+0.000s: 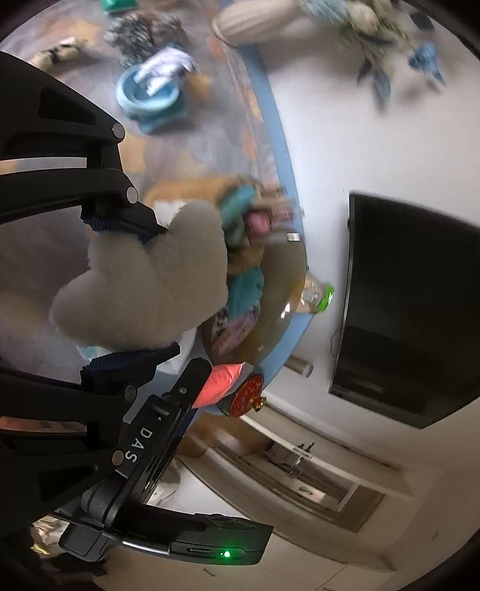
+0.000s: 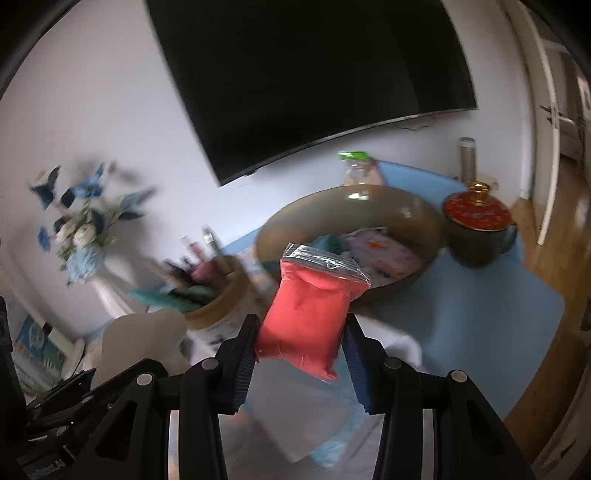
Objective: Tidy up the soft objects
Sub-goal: 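Carry the white plush and red bag with both grippers to the coffee table, then open both grippers, dropping the plush and red bag onto the coffee table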
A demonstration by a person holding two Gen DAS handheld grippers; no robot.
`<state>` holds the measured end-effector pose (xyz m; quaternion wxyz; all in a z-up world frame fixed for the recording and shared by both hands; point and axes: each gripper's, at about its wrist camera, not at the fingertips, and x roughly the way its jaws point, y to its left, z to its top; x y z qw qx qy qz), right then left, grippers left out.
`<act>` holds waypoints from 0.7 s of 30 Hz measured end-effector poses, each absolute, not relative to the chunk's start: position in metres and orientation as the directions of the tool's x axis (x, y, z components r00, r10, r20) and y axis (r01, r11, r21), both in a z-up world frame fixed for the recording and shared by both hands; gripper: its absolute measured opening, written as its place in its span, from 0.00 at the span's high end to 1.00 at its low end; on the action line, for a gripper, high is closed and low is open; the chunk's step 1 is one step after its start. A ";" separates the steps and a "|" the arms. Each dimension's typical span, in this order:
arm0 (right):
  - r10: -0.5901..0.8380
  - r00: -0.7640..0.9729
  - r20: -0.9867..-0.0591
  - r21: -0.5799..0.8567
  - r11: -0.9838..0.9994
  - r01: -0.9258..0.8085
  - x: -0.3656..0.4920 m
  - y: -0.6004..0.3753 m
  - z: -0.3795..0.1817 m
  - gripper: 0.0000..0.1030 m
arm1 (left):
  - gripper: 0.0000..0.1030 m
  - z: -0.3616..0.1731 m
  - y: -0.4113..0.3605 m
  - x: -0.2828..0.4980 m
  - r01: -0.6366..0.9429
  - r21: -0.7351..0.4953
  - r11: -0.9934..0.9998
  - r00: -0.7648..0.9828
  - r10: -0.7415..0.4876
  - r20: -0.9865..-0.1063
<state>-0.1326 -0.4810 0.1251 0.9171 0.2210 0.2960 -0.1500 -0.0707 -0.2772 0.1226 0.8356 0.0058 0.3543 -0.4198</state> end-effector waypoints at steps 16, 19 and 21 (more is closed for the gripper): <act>-0.214 0.804 -0.554 0.264 0.871 0.414 -0.089 -0.586 0.173 0.58 | 0.53 0.153 -0.389 -0.030 0.728 -0.270 0.631 0.410 -0.715 -0.567; -0.201 0.802 -0.563 0.278 0.868 0.412 -0.070 -0.601 0.174 0.58 | 0.53 0.144 -0.407 -0.012 0.696 -0.292 0.656 0.409 -0.697 -0.589; -0.182 0.801 -0.571 0.304 0.859 0.412 -0.058 -0.611 0.172 0.58 | 0.53 0.133 -0.417 0.000 0.673 -0.302 0.675 0.401 -0.676 -0.617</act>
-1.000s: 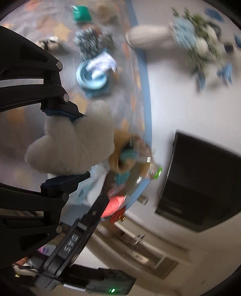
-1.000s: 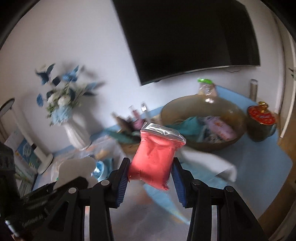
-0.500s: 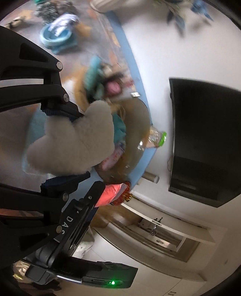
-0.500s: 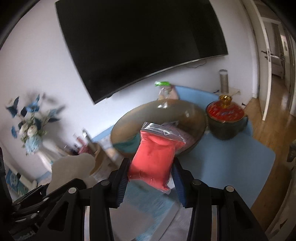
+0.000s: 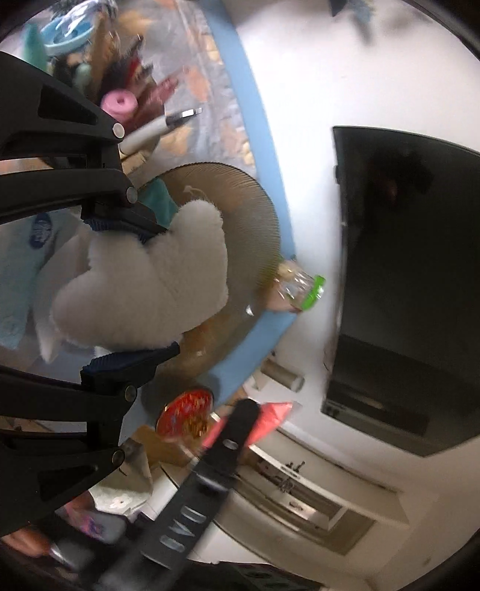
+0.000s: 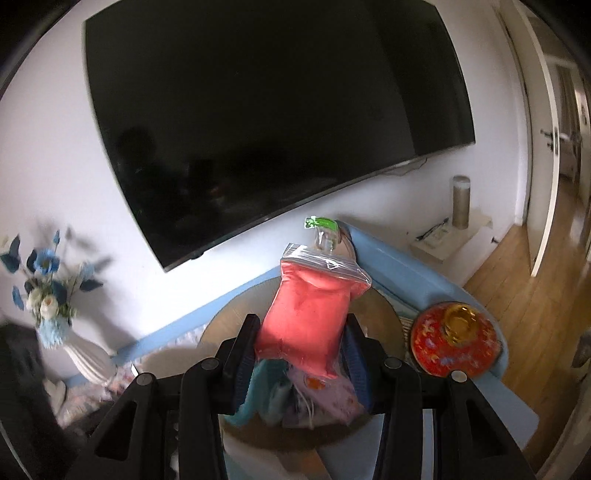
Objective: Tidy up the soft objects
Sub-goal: 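Open both grippers, dropping the plush and red bag onto the coffee table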
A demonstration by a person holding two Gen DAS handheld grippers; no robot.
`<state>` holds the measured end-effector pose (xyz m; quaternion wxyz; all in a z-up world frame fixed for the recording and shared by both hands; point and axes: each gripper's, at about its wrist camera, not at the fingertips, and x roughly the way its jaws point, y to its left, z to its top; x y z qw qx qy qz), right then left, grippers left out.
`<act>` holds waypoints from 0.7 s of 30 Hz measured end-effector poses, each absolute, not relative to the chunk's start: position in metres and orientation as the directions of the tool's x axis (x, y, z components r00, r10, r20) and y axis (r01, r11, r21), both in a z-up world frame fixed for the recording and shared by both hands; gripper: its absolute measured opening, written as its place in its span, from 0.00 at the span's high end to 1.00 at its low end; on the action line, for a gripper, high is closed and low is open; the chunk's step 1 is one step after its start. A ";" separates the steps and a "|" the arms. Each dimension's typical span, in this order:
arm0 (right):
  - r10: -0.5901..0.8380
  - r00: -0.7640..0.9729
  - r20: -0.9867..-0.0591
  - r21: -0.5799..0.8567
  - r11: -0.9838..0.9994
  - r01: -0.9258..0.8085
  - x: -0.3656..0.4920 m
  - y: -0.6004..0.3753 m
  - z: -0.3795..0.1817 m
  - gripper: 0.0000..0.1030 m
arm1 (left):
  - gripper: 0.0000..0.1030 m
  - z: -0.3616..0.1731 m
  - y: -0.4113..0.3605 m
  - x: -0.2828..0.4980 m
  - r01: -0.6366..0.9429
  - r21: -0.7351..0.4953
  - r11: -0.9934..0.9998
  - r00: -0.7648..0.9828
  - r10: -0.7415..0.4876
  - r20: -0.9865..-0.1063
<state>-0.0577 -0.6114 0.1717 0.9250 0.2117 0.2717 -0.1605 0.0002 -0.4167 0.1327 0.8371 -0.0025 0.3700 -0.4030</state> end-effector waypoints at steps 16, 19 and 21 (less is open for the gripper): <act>-0.044 0.709 -0.704 0.362 0.837 0.411 0.007 -0.641 0.129 0.25 | 0.10 0.126 -0.424 0.022 0.652 -0.264 0.711 0.463 -0.648 -0.604; 0.028 0.667 -0.745 0.385 0.834 0.396 -0.003 -0.633 0.122 0.25 | 0.10 0.125 -0.419 0.015 0.653 -0.282 0.703 0.444 -0.657 -0.609; 0.028 0.658 -0.753 0.367 0.847 0.384 -0.012 -0.621 0.123 0.25 | 0.10 0.127 -0.414 0.004 0.664 -0.286 0.691 0.430 -0.665 -0.611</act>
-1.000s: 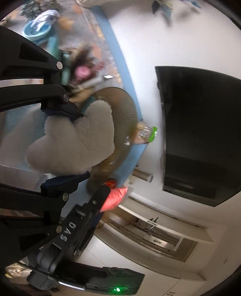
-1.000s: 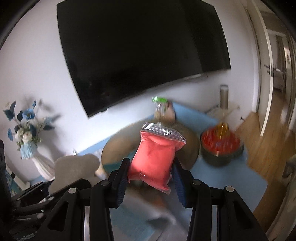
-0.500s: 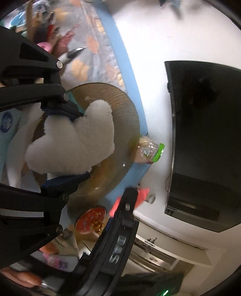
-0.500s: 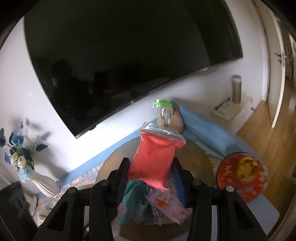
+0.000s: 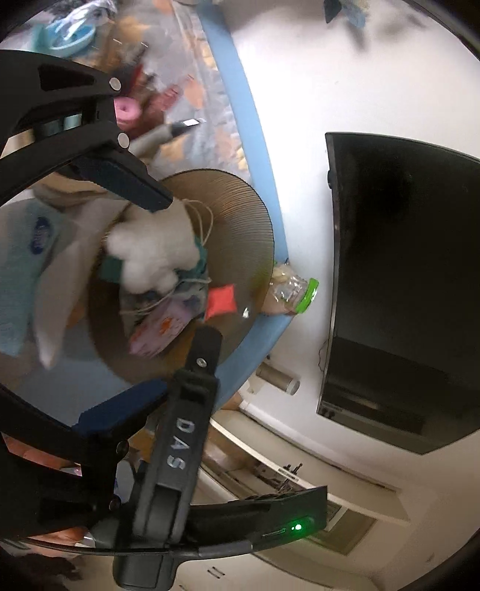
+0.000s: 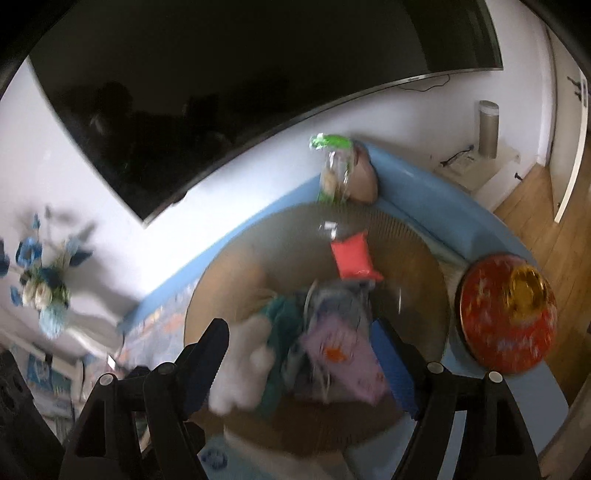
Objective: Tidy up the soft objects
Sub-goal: 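Open both grippers, dropping the plush and red bag onto the coffee table, then bring both open grippers back to the items on the bed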
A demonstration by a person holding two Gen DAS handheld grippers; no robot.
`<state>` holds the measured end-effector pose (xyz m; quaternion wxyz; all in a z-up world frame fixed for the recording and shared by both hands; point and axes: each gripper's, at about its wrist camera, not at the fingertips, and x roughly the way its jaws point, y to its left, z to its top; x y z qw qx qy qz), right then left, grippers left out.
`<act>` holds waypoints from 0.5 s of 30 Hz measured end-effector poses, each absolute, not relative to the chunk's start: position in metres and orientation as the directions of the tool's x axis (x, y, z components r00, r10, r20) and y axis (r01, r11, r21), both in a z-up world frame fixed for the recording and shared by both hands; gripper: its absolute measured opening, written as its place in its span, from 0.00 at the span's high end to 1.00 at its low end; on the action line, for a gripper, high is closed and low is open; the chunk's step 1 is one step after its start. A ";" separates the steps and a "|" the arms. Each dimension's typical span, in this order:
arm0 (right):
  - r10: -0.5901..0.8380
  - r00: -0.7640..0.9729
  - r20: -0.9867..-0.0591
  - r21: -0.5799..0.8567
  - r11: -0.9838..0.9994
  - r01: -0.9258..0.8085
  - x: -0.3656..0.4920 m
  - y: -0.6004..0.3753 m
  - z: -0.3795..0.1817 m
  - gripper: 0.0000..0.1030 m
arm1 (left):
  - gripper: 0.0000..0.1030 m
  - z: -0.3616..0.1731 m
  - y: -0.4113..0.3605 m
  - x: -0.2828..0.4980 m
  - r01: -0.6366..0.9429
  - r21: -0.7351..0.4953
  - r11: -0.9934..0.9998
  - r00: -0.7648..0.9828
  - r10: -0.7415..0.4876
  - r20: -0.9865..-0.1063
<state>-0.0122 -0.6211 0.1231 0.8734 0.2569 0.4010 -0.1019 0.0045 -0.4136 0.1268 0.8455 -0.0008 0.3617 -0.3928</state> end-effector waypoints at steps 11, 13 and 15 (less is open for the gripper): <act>0.094 0.727 -0.681 0.358 0.908 0.218 -0.074 -0.540 0.173 0.20 | 0.09 0.148 -0.353 -0.075 0.718 -0.181 0.672 0.470 -0.660 -0.586; 0.140 0.734 -0.665 0.368 0.916 0.159 -0.085 -0.520 0.179 0.17 | 0.09 0.149 -0.325 -0.089 0.706 -0.160 0.690 0.497 -0.644 -0.581; 0.244 0.728 -0.641 0.415 0.908 0.062 -0.092 -0.499 0.181 0.13 | 0.07 0.149 -0.300 -0.097 0.689 -0.147 0.710 0.521 -0.626 -0.581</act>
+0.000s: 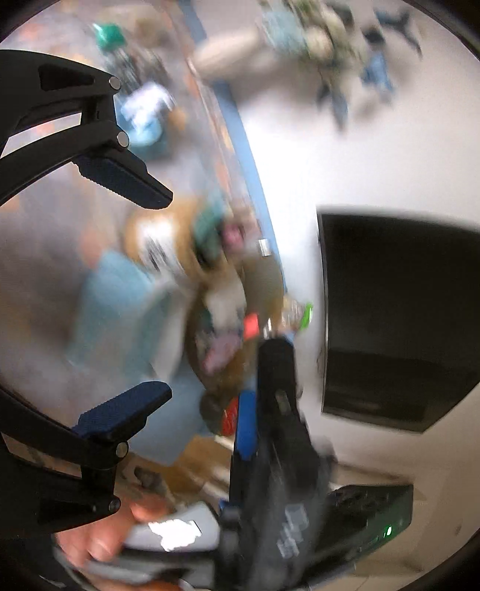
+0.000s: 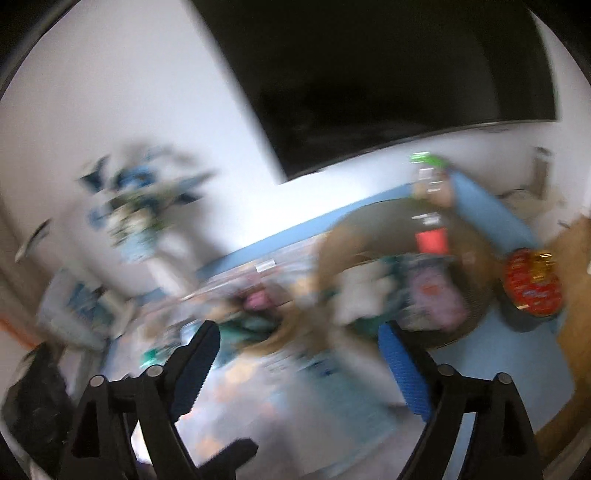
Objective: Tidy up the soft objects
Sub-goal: 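Bring both open grippers back to the items on the bed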
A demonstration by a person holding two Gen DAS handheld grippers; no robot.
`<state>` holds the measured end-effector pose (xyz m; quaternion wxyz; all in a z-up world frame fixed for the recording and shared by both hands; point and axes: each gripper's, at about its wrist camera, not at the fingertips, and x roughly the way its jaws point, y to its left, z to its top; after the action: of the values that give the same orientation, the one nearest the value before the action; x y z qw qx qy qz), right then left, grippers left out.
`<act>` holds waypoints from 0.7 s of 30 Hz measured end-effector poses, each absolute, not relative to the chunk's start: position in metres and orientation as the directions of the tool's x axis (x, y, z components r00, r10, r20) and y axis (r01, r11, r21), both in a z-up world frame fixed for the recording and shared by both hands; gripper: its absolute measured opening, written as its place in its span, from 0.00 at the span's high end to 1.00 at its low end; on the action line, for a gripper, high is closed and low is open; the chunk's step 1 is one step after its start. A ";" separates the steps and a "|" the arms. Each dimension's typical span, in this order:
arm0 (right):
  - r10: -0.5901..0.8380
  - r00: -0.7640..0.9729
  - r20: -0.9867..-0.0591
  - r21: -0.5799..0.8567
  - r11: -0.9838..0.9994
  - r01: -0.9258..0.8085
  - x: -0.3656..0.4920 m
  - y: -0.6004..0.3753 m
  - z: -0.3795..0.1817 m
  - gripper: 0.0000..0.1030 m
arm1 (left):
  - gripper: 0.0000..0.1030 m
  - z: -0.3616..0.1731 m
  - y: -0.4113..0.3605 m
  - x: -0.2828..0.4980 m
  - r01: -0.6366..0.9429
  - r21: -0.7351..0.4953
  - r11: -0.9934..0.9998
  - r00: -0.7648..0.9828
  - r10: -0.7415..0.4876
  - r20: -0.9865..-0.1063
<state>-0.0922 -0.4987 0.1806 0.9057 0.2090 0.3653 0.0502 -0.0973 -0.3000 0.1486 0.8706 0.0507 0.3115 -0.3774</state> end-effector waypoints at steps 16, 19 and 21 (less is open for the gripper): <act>0.357 0.441 -0.823 0.308 0.934 -0.181 -0.051 -0.298 0.082 0.12 | 0.01 0.073 -0.056 -0.087 0.185 0.006 0.983 0.744 -0.136 -0.655; 0.283 0.478 -0.832 0.226 0.958 -0.174 -0.044 -0.276 0.054 0.12 | 0.01 0.042 -0.035 -0.072 0.138 0.025 0.990 0.707 -0.080 -0.703; 0.278 0.488 -0.828 0.218 0.960 -0.177 -0.039 -0.270 0.039 0.12 | 0.01 0.027 -0.026 -0.069 0.118 0.028 0.993 0.693 -0.063 -0.718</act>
<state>-0.0394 -0.2696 0.0389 0.8609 0.0517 0.4887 0.1320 -0.0691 -0.0264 0.0268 0.9195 0.0358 0.3885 -0.0492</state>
